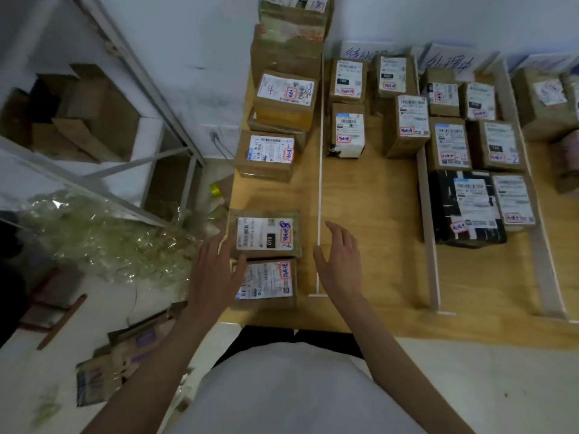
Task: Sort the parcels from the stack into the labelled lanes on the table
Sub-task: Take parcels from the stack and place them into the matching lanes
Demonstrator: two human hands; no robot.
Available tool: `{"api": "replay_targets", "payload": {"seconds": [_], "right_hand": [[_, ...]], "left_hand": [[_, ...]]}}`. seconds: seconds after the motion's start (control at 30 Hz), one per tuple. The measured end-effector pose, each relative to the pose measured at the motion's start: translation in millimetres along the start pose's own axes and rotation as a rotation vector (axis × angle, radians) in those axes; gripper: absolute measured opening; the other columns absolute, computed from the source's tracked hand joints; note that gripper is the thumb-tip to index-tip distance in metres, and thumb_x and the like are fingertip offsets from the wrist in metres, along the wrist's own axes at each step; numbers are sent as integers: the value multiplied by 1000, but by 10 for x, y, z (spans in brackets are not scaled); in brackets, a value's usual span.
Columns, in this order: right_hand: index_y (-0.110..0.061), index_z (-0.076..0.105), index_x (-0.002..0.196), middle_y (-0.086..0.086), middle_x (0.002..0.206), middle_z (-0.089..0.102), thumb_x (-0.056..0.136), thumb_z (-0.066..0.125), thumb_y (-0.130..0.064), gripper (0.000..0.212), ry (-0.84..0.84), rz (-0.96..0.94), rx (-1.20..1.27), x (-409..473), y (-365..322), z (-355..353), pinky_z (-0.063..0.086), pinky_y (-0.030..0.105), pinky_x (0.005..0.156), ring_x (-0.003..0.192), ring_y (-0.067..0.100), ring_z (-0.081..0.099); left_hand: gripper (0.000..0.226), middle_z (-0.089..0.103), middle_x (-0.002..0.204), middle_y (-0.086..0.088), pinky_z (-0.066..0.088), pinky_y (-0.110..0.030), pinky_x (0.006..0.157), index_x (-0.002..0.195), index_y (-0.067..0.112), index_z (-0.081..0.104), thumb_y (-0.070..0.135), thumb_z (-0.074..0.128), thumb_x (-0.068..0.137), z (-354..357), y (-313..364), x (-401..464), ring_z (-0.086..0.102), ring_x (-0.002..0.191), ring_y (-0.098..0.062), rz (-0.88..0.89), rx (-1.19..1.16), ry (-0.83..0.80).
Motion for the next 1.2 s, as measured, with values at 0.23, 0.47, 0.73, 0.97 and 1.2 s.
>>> {"api": "replay_targets", "payload": {"seconds": [0.23, 0.47, 0.73, 0.97, 1.2], "right_hand": [[-15, 50, 132, 3, 131, 54, 99, 55, -31, 37, -183, 44, -63, -473, -117, 407, 43, 35, 96, 121, 24, 50], [-19, 52, 132, 4, 127, 56, 97, 54, -22, 36, -303, -28, -141, -660, -251, 674, 48, 34, 89, 108, 23, 57], [-23, 54, 135, 0, 131, 53, 100, 53, -26, 35, -347, -5, -164, -839, -319, 788, 49, 34, 98, 115, 20, 55], [-22, 60, 132, 4, 127, 56, 96, 50, -12, 38, -374, -12, -201, -1000, -385, 887, 51, 35, 93, 111, 23, 58], [-25, 63, 129, 2, 125, 59, 90, 54, -6, 45, -468, -49, -144, -1142, -425, 1041, 51, 34, 93, 109, 21, 61]], "left_hand": [[46, 58, 130, -8, 42, -42, 100, 127, 13, 57, 45, 44, 96, 259, -324, -638, 54, 115, -28, -82, -27, -30], [53, 60, 126, -3, 42, -45, 105, 132, 18, 51, 51, 53, 91, 476, -355, -827, 56, 113, -26, -50, -31, -133], [70, 55, 136, -6, 36, -44, 109, 144, 21, 45, 46, 71, 85, 422, -601, -705, 51, 124, -28, -79, -67, -168], [73, 42, 144, -12, 44, -45, 92, 151, 15, 31, 36, 68, 91, 334, -778, -785, 47, 126, -34, -324, -270, -125], [79, 56, 134, -15, 47, -44, 98, 143, 6, 34, 48, 70, 86, 805, -700, -1189, 56, 120, -33, -892, -786, -144]]}}
Point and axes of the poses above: each hand's wrist, its own x-axis towards the middle knuckle, its own z-axis out of the palm, y = z × x, the point moved 7 cm from there along x, towards the middle knuckle
